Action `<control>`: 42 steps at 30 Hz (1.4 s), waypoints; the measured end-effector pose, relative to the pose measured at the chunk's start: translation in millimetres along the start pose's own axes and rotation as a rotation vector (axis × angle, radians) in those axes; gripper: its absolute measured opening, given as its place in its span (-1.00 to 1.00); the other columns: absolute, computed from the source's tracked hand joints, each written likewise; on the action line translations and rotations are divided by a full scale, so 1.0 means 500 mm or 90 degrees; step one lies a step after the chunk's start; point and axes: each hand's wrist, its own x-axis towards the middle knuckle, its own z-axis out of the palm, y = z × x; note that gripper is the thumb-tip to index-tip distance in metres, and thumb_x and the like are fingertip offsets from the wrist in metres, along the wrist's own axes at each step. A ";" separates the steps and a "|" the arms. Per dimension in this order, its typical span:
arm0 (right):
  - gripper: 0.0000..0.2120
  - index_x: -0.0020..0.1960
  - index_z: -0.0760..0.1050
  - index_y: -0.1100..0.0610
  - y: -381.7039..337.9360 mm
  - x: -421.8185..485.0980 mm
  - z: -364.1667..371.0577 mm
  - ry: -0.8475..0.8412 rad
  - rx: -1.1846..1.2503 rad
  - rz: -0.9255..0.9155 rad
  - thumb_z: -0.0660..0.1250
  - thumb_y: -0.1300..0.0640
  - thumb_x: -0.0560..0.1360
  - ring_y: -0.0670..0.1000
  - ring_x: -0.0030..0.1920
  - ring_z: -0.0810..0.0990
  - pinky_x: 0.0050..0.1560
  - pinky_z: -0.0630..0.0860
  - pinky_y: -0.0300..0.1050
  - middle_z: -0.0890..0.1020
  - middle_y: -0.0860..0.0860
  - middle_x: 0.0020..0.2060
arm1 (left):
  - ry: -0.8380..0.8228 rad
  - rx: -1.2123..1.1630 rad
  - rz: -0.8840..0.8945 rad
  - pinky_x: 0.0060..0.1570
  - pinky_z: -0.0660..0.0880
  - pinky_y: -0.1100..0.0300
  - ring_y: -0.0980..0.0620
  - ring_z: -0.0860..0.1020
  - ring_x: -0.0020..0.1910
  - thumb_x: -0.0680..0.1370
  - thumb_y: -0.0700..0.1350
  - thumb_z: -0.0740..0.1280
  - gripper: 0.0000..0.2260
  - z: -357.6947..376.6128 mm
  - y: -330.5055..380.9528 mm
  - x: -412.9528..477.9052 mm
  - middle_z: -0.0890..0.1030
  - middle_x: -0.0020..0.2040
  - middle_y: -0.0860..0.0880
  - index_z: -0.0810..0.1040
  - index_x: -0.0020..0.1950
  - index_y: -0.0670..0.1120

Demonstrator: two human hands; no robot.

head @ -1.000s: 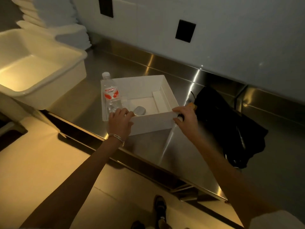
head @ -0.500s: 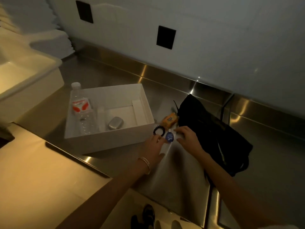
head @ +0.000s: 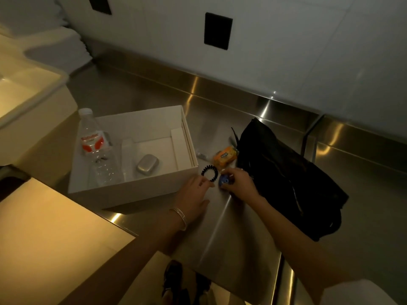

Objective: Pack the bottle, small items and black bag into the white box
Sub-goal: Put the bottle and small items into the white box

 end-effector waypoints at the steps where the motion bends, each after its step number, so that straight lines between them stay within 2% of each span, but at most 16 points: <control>1: -0.62 0.13 0.50 0.10 0.005 -0.001 -0.003 0.010 0.017 0.006 0.48 0.19 0.34 0.05 0.07 0.54 0.10 0.53 -0.04 0.53 0.09 0.13 | 0.003 -0.001 0.017 0.20 0.35 0.13 -0.05 0.34 0.21 0.44 -0.20 0.34 -0.62 -0.008 0.004 -0.003 0.42 0.23 -0.10 0.42 0.25 -0.10; 3: -0.64 0.08 0.51 0.09 0.013 -0.010 -0.014 0.042 0.026 0.012 0.50 0.16 0.31 0.01 0.02 0.54 0.07 0.55 -0.06 0.53 0.05 0.08 | 0.043 0.013 0.060 0.04 0.38 0.21 -0.03 0.38 0.17 0.43 -0.20 0.36 -0.64 -0.035 0.018 -0.013 0.46 0.20 -0.08 0.45 0.21 -0.09; 6: -0.66 0.06 0.50 0.09 0.004 -0.032 -0.045 0.109 0.067 -0.044 0.49 0.11 0.32 -0.08 -0.05 0.53 0.00 0.57 -0.14 0.53 0.00 0.00 | 0.147 0.040 0.101 -0.14 0.39 0.23 -0.04 0.49 -0.05 0.32 -0.23 0.39 -0.70 -0.092 0.019 -0.022 0.58 -0.01 -0.12 0.55 0.05 -0.12; 9: -0.65 0.07 0.50 0.12 -0.052 -0.043 -0.092 0.168 0.138 -0.167 0.47 0.09 0.33 -0.09 -0.05 0.56 -0.03 0.58 -0.24 0.55 0.01 -0.01 | 0.176 0.045 0.065 -0.16 0.43 0.14 -0.08 0.50 -0.09 0.30 -0.24 0.47 -0.68 -0.142 -0.027 -0.026 0.58 -0.05 -0.14 0.55 0.03 -0.15; 12: -0.65 0.07 0.50 0.14 -0.146 -0.033 -0.134 0.215 0.133 -0.260 0.47 0.10 0.33 -0.12 -0.05 0.52 -0.03 0.50 -0.36 0.53 0.01 -0.01 | 0.164 0.065 0.004 -0.14 0.45 0.10 -0.09 0.50 -0.07 0.32 -0.17 0.50 -0.66 -0.184 -0.093 -0.036 0.58 -0.04 -0.13 0.54 0.06 -0.13; 15: -0.66 0.09 0.50 0.11 -0.242 0.003 -0.136 0.160 0.098 -0.322 0.47 0.11 0.34 -0.10 -0.06 0.51 -0.05 0.50 -0.35 0.54 0.02 -0.01 | 0.129 0.087 -0.035 -0.20 0.47 0.11 -0.11 0.52 -0.12 0.31 -0.09 0.52 -0.65 -0.216 -0.144 -0.061 0.60 -0.06 -0.13 0.55 0.03 -0.13; 17: -0.65 0.09 0.50 0.08 -0.288 0.041 -0.111 0.095 0.023 -0.339 0.48 0.11 0.34 -0.06 -0.05 0.51 -0.05 0.53 -0.23 0.55 0.03 -0.01 | 0.119 0.069 -0.048 -0.22 0.38 0.19 -0.06 0.52 -0.14 0.34 -0.07 0.50 -0.70 -0.230 -0.163 -0.082 0.61 -0.07 -0.10 0.56 0.00 -0.11; 19: -0.66 0.08 0.50 0.05 -0.325 0.074 -0.076 0.017 -0.084 -0.323 0.48 0.09 0.35 -0.01 -0.01 0.50 -0.03 0.52 -0.10 0.55 0.02 0.01 | 0.094 0.052 -0.062 -0.20 0.32 0.21 -0.02 0.51 -0.11 0.42 -0.03 0.43 -0.77 -0.232 -0.179 -0.100 0.60 -0.05 -0.06 0.56 0.02 -0.07; 24: -0.64 0.12 0.39 0.13 -0.391 0.142 0.013 -0.170 -0.378 -0.276 0.43 0.11 0.39 0.11 0.08 0.49 0.02 0.43 -0.02 0.53 0.11 0.10 | 0.058 0.043 -0.088 -0.08 0.36 0.26 0.03 0.50 0.03 0.53 -0.05 0.28 -0.83 -0.210 -0.208 -0.118 0.58 0.06 -0.01 0.54 0.09 -0.02; 27: -0.53 0.17 0.28 0.19 -0.398 0.176 0.056 -0.243 -0.452 -0.237 0.44 0.13 0.38 0.19 0.07 0.50 -0.03 0.43 0.00 0.50 0.20 0.12 | 0.065 0.024 -0.081 -0.05 0.34 0.29 0.05 0.49 0.04 0.54 -0.05 0.26 -0.83 -0.207 -0.217 -0.115 0.57 0.07 0.00 0.54 0.09 -0.02; 30: -0.44 0.20 0.25 0.21 -0.396 0.193 0.086 -0.300 -0.468 -0.217 0.48 0.13 0.34 0.21 0.07 0.50 -0.05 0.42 -0.01 0.49 0.22 0.12 | 0.065 -0.003 -0.084 -0.02 0.40 0.24 0.05 0.50 0.03 0.54 -0.02 0.26 -0.82 -0.208 -0.227 -0.112 0.58 0.06 0.00 0.55 0.09 -0.01; 32: -0.45 0.15 0.27 0.19 -0.387 0.198 0.099 -0.320 -0.471 -0.209 0.50 0.14 0.31 0.19 0.03 0.52 -0.08 0.43 -0.01 0.50 0.20 0.08 | 0.065 -0.018 -0.083 -0.02 0.43 0.21 0.04 0.51 0.01 0.54 -0.01 0.26 -0.82 -0.207 -0.233 -0.111 0.58 0.04 -0.01 0.56 0.08 0.00; 35: -0.52 0.14 0.28 0.13 -0.361 0.205 0.113 -0.321 -0.468 -0.213 0.47 0.16 0.34 0.10 -0.06 0.49 -0.10 0.45 -0.04 0.51 0.16 0.07 | 0.059 -0.031 -0.079 -0.05 0.38 0.27 0.06 0.49 0.00 0.54 0.00 0.25 -0.81 -0.201 -0.240 -0.110 0.57 0.05 0.00 0.55 0.10 0.01; 39: -0.50 0.25 0.30 0.05 -0.361 0.201 0.097 -0.289 -0.384 -0.200 0.42 0.23 0.39 0.11 0.10 0.49 0.10 0.48 0.00 0.48 0.11 0.18 | 0.076 -0.039 -0.070 -0.02 0.40 0.25 0.06 0.50 0.01 0.54 0.00 0.26 -0.81 -0.194 -0.245 -0.109 0.58 0.06 0.00 0.55 0.10 0.01; 42: -0.64 0.23 0.38 0.09 -0.379 0.156 0.026 -0.200 -0.322 -0.247 0.32 0.26 0.46 0.06 0.15 0.49 0.15 0.47 -0.04 0.49 0.06 0.20 | 0.082 -0.031 -0.065 -0.01 0.41 0.26 0.08 0.50 0.02 0.54 0.01 0.25 -0.81 -0.188 -0.248 -0.108 0.57 0.06 0.01 0.55 0.10 0.02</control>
